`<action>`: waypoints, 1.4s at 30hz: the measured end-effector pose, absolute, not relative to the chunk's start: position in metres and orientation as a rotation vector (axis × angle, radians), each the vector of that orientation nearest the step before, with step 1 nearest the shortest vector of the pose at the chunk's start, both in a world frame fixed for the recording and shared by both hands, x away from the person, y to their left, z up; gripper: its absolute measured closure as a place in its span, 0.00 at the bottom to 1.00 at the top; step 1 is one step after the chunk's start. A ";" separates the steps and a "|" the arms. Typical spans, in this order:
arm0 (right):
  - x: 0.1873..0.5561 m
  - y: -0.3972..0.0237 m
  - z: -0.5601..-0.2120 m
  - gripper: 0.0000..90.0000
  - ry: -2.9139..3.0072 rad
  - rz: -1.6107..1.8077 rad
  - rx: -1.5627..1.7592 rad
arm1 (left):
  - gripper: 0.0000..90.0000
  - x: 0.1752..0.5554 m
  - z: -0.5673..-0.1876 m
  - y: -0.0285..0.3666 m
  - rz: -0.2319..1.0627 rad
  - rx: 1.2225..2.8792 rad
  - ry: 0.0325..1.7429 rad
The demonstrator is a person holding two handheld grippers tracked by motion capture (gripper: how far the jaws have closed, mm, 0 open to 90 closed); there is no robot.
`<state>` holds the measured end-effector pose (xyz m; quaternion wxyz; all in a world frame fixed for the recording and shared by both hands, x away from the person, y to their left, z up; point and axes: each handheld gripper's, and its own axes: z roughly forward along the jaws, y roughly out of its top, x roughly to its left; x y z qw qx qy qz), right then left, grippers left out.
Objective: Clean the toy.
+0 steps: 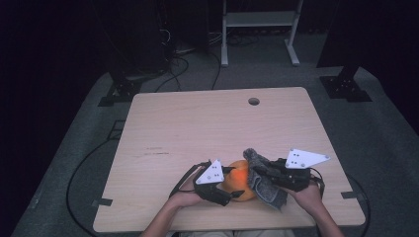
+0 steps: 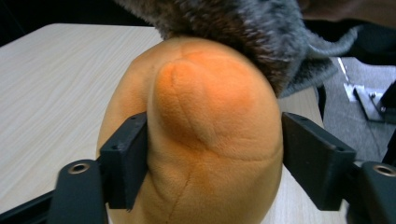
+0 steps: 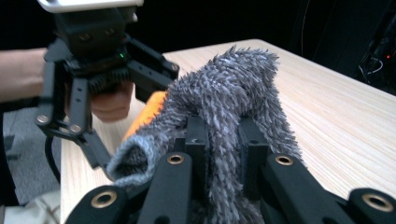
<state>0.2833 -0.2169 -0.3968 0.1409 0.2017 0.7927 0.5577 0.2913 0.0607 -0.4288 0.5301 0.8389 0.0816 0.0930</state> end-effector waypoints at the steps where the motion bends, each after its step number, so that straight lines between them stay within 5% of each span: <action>1: 0.284 -0.218 -0.399 0.86 2.300 1.609 0.591 | 0.23 0.293 -0.428 0.062 0.230 1.996 0.214; 4: 0.287 -0.225 -0.404 0.86 2.316 1.611 0.618 | 0.16 0.299 -0.429 0.060 0.222 2.007 0.296; 10: 0.274 -0.216 -0.391 0.86 2.357 1.682 0.519 | 0.30 0.288 -0.434 0.052 0.192 2.041 0.159; 29: 0.268 -0.195 -0.390 0.86 2.438 1.633 0.414 | 0.30 0.284 -0.438 0.050 0.219 2.070 0.130; 42: 0.289 -0.260 -0.413 0.86 2.352 1.556 0.760 | 0.30 0.288 -0.437 0.056 0.210 2.059 0.152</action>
